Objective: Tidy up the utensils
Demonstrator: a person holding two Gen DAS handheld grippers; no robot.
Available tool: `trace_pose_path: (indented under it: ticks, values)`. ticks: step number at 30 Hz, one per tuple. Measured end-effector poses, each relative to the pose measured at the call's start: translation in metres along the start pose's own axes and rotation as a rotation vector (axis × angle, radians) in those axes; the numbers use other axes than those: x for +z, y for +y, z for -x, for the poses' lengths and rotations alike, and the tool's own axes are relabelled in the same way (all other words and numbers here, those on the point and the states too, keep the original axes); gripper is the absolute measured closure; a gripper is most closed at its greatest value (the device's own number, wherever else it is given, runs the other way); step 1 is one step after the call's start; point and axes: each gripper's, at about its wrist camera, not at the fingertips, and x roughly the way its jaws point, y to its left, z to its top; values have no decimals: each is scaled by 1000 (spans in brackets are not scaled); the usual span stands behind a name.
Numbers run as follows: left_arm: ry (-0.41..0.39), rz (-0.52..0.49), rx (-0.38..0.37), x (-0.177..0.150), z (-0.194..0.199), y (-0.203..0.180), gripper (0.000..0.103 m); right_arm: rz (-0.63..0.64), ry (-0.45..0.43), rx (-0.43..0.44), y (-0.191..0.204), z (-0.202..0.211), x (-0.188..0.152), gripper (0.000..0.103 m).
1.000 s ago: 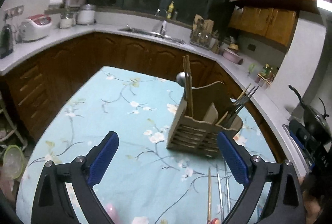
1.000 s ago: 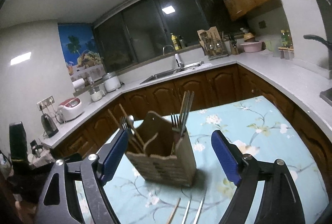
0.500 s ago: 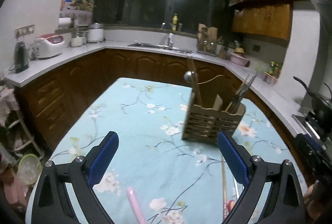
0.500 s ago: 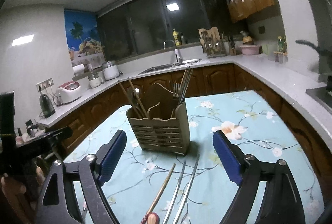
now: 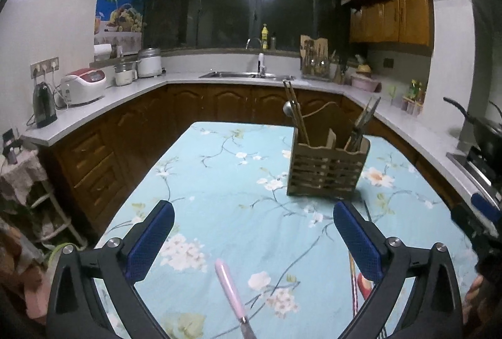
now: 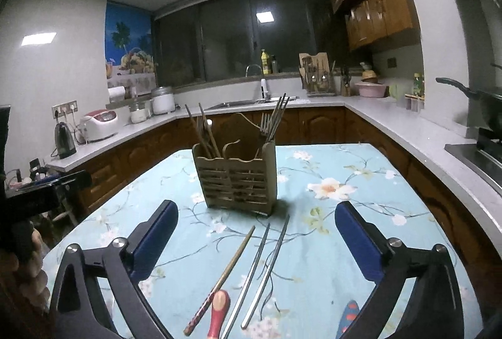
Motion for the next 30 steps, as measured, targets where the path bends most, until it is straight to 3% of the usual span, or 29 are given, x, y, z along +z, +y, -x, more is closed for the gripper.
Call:
trace_pose_path:
  ticks: [7,13,21,30]
  values:
    - [-37,-42,17,0,26,-9,1,39,-20,-18,10,27,21,0]
    - [-49,-55,25,-18,33,-11,1,104,-65,-35,22,37,3,0]
    - [-33,-40,51,-37,30,-11,1,7,-22,-24,8,28,-18,0]
    - [-48,-42,56,-40,38,-11,1,-16,-34,-34,5,33,-22,0]
